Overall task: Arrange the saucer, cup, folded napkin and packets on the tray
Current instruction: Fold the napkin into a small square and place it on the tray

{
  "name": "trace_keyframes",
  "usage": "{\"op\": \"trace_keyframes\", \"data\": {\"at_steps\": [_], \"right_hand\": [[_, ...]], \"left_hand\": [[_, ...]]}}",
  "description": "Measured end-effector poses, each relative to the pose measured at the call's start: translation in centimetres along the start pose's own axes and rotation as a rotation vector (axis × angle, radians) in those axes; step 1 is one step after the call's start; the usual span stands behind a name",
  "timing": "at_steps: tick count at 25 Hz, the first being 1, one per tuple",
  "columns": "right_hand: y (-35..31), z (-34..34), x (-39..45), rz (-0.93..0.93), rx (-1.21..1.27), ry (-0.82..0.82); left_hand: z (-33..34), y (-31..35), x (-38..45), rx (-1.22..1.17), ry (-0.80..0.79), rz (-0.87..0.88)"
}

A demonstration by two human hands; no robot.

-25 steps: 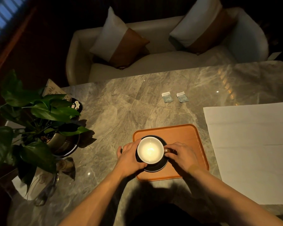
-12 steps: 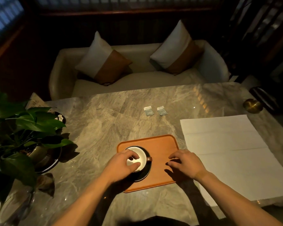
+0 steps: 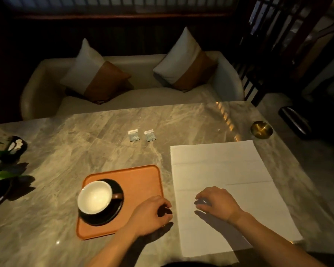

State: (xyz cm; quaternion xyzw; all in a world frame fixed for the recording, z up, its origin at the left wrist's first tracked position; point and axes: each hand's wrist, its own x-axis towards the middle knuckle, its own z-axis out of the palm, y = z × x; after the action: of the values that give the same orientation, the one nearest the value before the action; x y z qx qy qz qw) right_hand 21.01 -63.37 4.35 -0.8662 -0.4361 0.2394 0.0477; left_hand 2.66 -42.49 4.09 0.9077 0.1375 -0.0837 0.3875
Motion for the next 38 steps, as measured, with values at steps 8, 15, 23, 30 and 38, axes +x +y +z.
{"op": "trace_keyframes", "data": {"at_steps": [8,15,23,30,38], "right_hand": [[13.9,1.2,-5.5,-0.067,0.007,0.022],[18.6,2.8,-10.3,-0.116,-0.016,0.042],[22.1,6.2,-16.7,-0.029,-0.02,0.099],[23.3,6.5,-18.2,0.101,-0.098,0.091],[24.3,5.8,-18.9,0.132,-0.121,0.052]], "left_hand": [[8.6,5.6,1.0,0.055,-0.034,-0.161],[11.4,6.0,-1.1,0.196,-0.019,-0.183],[13.7,5.1,-3.3,0.333,-0.027,-0.078],[14.4,6.2,-3.8,0.546,0.038,0.043],[14.1,6.9,-4.2,0.582,-0.002,0.041]]}}
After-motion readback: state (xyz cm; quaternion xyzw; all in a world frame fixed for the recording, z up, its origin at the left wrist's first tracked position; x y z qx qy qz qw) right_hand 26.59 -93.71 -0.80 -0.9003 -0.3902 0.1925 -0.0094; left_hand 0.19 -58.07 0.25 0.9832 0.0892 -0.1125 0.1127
